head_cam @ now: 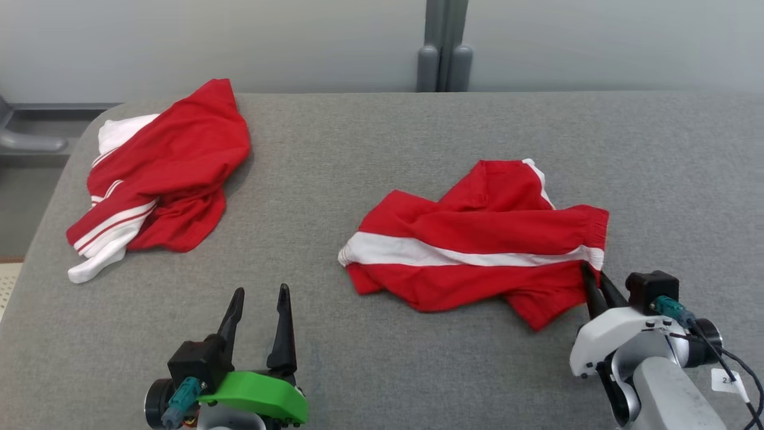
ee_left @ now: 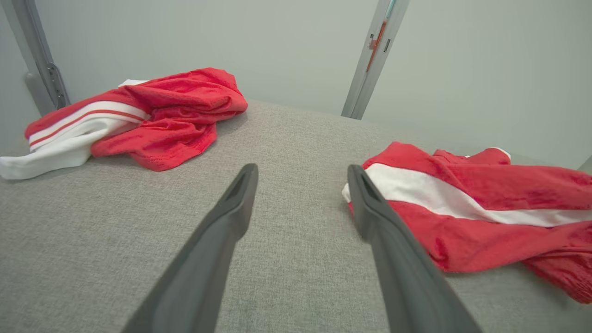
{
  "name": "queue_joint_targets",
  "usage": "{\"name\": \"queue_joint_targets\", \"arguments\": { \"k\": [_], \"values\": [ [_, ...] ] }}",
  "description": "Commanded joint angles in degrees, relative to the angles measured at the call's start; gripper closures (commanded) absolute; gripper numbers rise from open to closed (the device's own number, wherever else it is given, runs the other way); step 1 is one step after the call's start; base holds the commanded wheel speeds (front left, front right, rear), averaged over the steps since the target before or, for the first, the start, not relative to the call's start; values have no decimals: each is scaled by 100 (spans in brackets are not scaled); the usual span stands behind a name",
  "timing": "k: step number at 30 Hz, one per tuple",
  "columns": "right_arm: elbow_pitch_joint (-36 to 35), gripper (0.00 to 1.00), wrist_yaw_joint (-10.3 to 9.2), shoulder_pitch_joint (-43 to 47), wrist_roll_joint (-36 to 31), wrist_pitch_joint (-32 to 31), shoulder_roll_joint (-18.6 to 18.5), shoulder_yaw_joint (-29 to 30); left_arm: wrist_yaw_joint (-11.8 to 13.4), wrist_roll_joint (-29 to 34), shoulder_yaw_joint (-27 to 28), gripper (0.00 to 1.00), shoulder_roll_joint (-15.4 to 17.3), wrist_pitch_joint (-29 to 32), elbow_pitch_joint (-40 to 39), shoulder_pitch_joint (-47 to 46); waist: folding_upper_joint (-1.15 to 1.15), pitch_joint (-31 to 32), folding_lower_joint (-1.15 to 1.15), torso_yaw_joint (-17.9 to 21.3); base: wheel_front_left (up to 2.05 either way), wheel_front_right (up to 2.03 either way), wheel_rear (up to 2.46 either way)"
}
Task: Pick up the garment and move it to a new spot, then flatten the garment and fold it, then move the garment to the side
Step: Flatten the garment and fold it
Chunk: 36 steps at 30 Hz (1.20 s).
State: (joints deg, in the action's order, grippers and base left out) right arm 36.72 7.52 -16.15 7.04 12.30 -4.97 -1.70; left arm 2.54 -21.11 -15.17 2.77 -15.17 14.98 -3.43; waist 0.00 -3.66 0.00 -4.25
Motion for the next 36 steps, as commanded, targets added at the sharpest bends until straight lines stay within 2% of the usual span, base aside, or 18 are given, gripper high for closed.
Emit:
{"name": "queue_joint_targets", "arguments": {
  "k": [1,7,13,14,15,16,17,25,36],
  "values": [
    [-57,100,-5,102,-59,-81,-20,83,0,26,-14,0,21,3,2,33,0,12,0,275,0,0,0],
    [6,100,-8,104,-183,-250,-168,316,-9,34,-51,0,22,3,18,-86,0,-115,0,353,0,0,0],
    [126,100,-8,-1,-275,-130,-247,436,-25,27,-64,0,22,3,59,-136,0,-180,0,334,0,0,0],
    [139,95,-8,-19,-343,-75,-266,475,-29,25,-69,0,22,3,67,-144,0,-183,0,326,0,0,0],
    [151,78,-8,-27,-383,-37,-254,520,-30,20,-75,0,22,3,77,-147,0,-181,0,321,0,0,0],
    [154,24,-8,-23,-416,18,-217,559,-30,8,-90,0,22,3,87,-153,0,-173,0,315,0,0,0],
    [144,0,-8,-14,-427,56,-183,564,-28,-4,-101,0,22,3,89,-159,0,-162,0,310,0,0,0],
    [-155,0,-8,221,-505,237,-78,673,3,-15,-92,0,22,3,16,-157,0,89,0,349,0,0,0],
    [-1292,0,-8,560,-658,284,74,468,22,-55,-297,0,22,3,-51,-117,0,450,0,371,0,0,0]
  ]
}}
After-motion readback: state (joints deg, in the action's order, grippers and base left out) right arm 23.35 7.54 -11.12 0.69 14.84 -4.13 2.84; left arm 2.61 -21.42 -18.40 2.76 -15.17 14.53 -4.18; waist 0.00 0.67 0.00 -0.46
